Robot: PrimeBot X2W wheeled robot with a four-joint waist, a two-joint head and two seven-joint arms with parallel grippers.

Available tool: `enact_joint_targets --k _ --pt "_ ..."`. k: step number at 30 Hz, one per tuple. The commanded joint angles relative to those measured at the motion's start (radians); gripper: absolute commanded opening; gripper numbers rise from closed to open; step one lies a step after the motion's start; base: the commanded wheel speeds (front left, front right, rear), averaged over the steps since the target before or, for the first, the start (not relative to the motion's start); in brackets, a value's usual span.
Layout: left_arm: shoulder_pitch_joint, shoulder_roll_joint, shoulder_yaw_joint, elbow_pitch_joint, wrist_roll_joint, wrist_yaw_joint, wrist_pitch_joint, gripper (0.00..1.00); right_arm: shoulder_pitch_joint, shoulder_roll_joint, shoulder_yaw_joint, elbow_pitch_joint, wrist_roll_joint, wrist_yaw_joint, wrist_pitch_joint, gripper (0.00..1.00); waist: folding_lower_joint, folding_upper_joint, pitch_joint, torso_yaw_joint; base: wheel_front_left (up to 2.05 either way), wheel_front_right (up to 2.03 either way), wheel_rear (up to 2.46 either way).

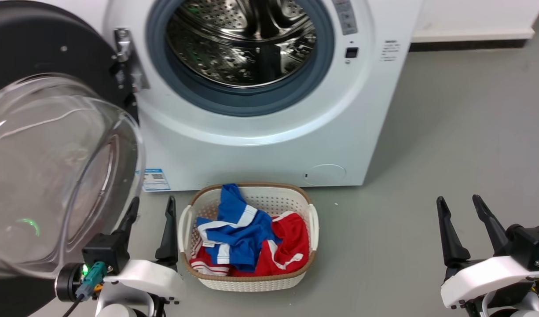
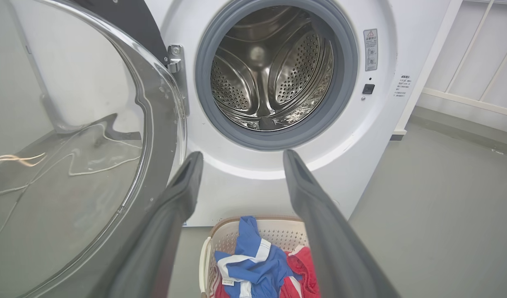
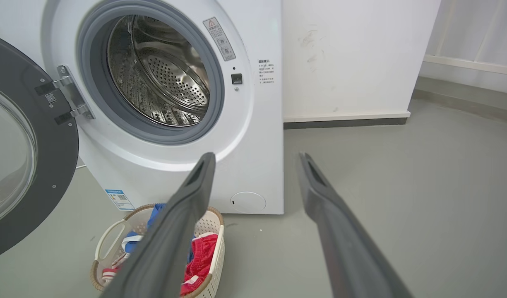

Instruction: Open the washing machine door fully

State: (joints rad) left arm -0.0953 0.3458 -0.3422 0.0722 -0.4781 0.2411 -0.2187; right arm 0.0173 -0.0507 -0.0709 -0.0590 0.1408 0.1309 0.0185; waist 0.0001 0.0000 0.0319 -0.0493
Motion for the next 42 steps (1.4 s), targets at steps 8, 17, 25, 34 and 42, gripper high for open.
enact_joint_targets --k 8,17,25,34,42 --pt "-0.033 0.004 0.011 0.03 -0.003 -0.007 -0.017 1.0 -0.012 0.001 0.017 -0.005 -0.008 0.0 -0.008 1.0 -0.0001 0.0 0.022 -0.031 0.0 0.0 0.0" --pt "-0.042 0.011 0.013 0.044 -0.003 -0.008 -0.023 1.0 -0.017 0.001 0.02 -0.007 0.006 0.0 -0.014 1.0 -0.0001 0.0 0.032 -0.029 0.0 0.0 0.0" --pt "-0.039 0.013 0.013 0.052 -0.009 -0.006 -0.025 1.0 -0.013 0.001 0.02 -0.003 0.008 0.0 -0.018 1.0 -0.0001 0.0 0.029 -0.025 0.0 0.0 0.0" --pt "-0.026 0.009 0.011 0.06 -0.013 -0.005 -0.021 0.0 -0.003 0.0 0.02 0.01 0.012 0.0 -0.016 0.0 -0.0001 0.0 0.028 -0.023 0.0 0.0 0.0" --pt "-0.013 -0.029 0.054 0.079 -0.149 -0.046 0.017 0.0 -0.009 -0.006 0.022 0.052 0.191 0.0 -0.009 0.0 -0.0001 0.0 0.024 -0.018 0.0 0.0 0.0"
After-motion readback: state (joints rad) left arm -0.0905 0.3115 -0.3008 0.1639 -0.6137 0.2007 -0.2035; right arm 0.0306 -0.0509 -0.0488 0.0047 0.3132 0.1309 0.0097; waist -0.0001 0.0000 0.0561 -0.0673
